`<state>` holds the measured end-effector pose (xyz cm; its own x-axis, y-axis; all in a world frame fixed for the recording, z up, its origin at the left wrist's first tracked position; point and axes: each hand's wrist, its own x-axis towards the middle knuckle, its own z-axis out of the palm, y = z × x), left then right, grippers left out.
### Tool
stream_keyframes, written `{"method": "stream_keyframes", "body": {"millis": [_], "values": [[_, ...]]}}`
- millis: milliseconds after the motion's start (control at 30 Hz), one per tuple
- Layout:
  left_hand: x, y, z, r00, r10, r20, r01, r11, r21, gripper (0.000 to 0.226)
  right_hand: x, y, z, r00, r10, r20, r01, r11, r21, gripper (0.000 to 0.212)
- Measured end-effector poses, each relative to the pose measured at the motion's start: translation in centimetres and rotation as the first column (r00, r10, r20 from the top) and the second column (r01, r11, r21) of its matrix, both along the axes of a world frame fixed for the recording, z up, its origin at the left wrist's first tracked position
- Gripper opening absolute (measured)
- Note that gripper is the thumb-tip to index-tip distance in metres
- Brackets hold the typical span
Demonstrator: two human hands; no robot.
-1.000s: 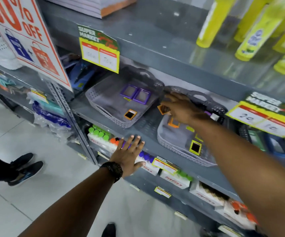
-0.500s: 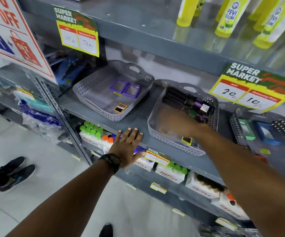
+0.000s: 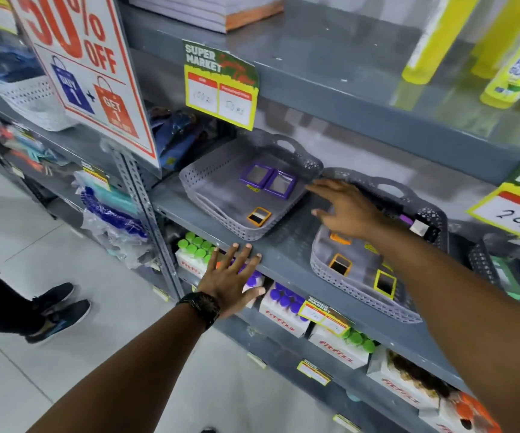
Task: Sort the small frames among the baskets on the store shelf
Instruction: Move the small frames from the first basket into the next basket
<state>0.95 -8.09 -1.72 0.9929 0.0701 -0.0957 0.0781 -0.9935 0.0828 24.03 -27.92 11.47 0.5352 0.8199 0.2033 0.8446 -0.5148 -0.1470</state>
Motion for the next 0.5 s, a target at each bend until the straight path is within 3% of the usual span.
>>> {"method": "stream_keyframes", "body": {"millis": [100, 200, 367, 500], "values": [[-0.5, 2.0, -0.1, 1.0, 0.004, 0.005, -0.004, 1.0, -0.004, 0.073, -0.4, 4.6, -0.4, 0.999, 0.036, -0.017, -0.036, 0.999, -0.014, 0.06], [-1.0, 3.3, -0.1, 0.999, 0.04, 0.009, -0.04, 0.999, -0.02, 0.081, -0.3, 8.7, -1.5, 0.992, 0.099, -0.078, -0.103, 0.993, -0.05, 0.059], [-0.5, 5.3, 0.0, 0.997, 0.073, 0.021, -0.073, 0.997, -0.013, 0.086, 1.4, 13.6, -3.3, 0.976, 0.148, -0.158, -0.194, 0.923, -0.334, 0.044], [0.0, 5.9, -0.4, 0.997, 0.067, 0.034, -0.067, 0.998, -0.016, 0.072, 2.3, 15.6, -4.0, 0.976, 0.139, -0.171, -0.21, 0.821, -0.532, 0.056]]}}
